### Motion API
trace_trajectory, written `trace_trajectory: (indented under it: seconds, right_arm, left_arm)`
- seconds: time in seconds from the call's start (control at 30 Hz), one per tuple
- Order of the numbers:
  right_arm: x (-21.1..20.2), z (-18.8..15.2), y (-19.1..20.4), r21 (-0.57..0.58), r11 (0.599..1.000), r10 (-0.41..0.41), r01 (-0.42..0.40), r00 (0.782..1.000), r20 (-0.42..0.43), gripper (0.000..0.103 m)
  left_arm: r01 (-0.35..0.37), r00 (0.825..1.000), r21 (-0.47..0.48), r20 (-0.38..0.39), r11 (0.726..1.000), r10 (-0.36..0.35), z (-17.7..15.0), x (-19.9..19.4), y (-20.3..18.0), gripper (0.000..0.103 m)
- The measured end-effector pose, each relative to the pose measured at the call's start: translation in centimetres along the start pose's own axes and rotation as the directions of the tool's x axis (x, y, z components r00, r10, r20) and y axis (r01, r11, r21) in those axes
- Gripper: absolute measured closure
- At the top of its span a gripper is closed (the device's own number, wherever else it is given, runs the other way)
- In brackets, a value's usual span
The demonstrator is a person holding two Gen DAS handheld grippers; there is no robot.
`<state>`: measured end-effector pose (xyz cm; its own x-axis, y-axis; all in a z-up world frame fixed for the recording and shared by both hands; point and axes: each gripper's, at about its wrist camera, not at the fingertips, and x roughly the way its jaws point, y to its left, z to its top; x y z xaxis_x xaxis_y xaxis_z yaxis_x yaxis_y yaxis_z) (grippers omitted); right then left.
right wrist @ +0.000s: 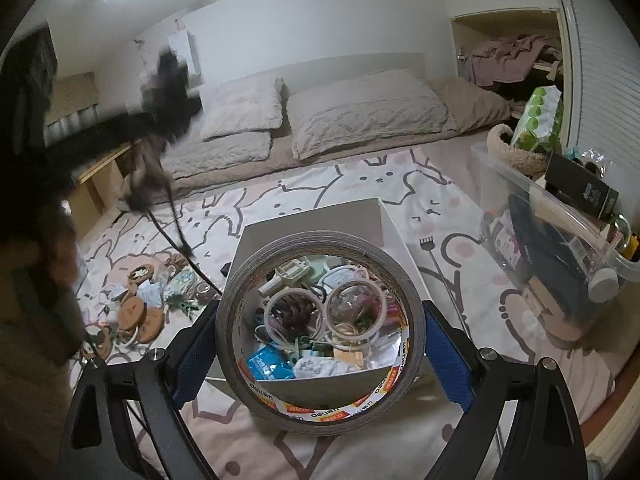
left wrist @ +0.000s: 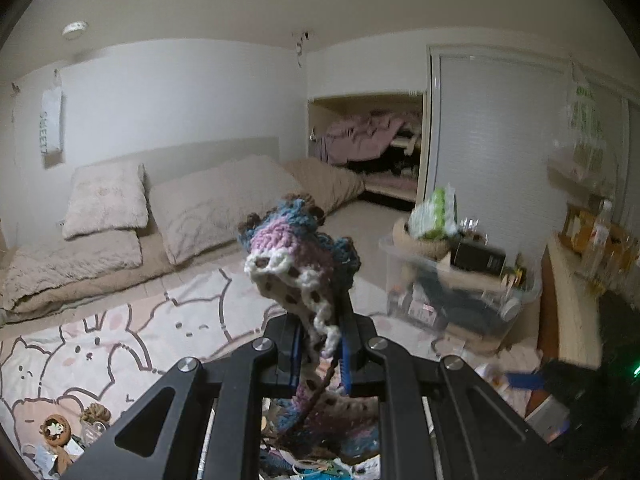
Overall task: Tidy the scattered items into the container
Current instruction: 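Carry crocheted piece and tape roll up toward the white box, then lower crocheted piece into the box and open left gripper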
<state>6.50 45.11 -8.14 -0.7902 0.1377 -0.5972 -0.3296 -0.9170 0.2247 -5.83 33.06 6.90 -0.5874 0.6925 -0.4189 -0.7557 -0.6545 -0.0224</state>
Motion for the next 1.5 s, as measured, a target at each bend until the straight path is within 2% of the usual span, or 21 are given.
trace_trajectory:
  seconds: [0.1, 0.33, 0.67, 0.87, 1.17, 1.33, 1.43, 1.5]
  right_arm:
    - [0.4, 0.0, -0.7, 0.030, 1.000, -0.001, 0.001, 1.000, -0.004, 0.010]
    - [2.0, -0.7, -1.3, 0.037, 0.997, -0.063, 0.064, 0.997, -0.041, 0.010]
    - [3.9, -0.7, -0.2, 0.009, 0.994, -0.109, 0.110, 0.991, -0.081, 0.010]
    - [5.0, -0.7, 0.2, -0.008, 0.990, -0.144, 0.144, 0.985, -0.091, 0.010]
    - [6.9, -0.7, 0.5, -0.022, 0.986, -0.164, 0.162, 0.980, -0.112, 0.010]
    - [7.8, -0.5, 0.8, -0.039, 0.979, -0.202, 0.200, 0.974, -0.097, 0.010]
    - [8.4, -0.4, 0.4, -0.010, 0.982, -0.191, 0.191, 0.976, -0.101, 0.010]
    - [9.0, -0.3, 0.1, 0.016, 0.982, -0.186, 0.189, 0.977, -0.108, 0.010]
  left_arm:
    - [0.010, 0.999, -0.006, -0.044, 1.000, -0.011, -1.9, 1.6, 0.3, 0.088]
    - [0.046, 0.992, -0.017, -0.118, 0.999, -0.048, -5.8, 3.9, 1.0, 0.088]
    - [0.113, 0.972, 0.037, -0.212, 0.993, -0.103, -9.9, 6.2, 0.4, 0.088]
    - [0.148, 0.953, 0.033, -0.271, 0.988, -0.134, -12.2, 8.0, 0.3, 0.088]
    - [0.227, 0.914, 0.053, -0.355, 0.972, -0.194, -14.6, 10.5, -0.6, 0.088]
    - [0.238, 0.902, 0.054, -0.382, 0.970, -0.200, -15.5, 11.3, -0.9, 0.088]
    - [0.240, 0.896, 0.045, -0.396, 0.970, -0.204, -15.7, 11.6, -0.7, 0.088]
    - [0.235, 0.895, 0.037, -0.398, 0.971, -0.202, -15.8, 11.8, -0.5, 0.084]
